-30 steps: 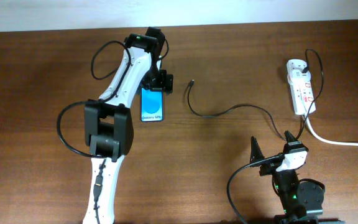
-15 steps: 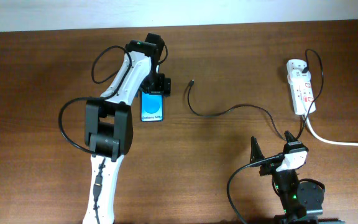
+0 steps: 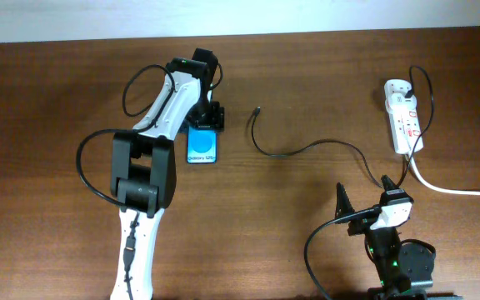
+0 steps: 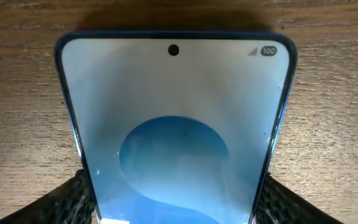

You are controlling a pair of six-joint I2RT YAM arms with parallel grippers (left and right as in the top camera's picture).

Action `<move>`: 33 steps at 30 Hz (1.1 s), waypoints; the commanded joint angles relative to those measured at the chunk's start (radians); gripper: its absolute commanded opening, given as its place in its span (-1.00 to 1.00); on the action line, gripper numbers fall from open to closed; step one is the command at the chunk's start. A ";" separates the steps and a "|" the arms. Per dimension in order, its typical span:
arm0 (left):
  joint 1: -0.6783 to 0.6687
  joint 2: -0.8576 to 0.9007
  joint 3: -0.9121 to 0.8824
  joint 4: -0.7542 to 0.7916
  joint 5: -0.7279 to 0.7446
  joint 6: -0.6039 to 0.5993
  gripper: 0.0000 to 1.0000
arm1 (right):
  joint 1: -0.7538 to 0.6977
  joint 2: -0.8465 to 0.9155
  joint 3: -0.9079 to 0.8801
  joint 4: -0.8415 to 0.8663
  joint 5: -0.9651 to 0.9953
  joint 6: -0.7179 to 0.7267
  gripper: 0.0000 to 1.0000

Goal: Plug charger to phone and switch on socket
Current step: 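Reach the left gripper down and grasp the Galaxy S25+ phone, then lift the phone with the left gripper toward the table center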

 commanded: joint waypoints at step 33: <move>-0.001 0.037 0.497 -0.307 0.169 -0.137 -1.00 | 0.008 -0.008 -0.005 -0.005 -0.006 0.007 0.97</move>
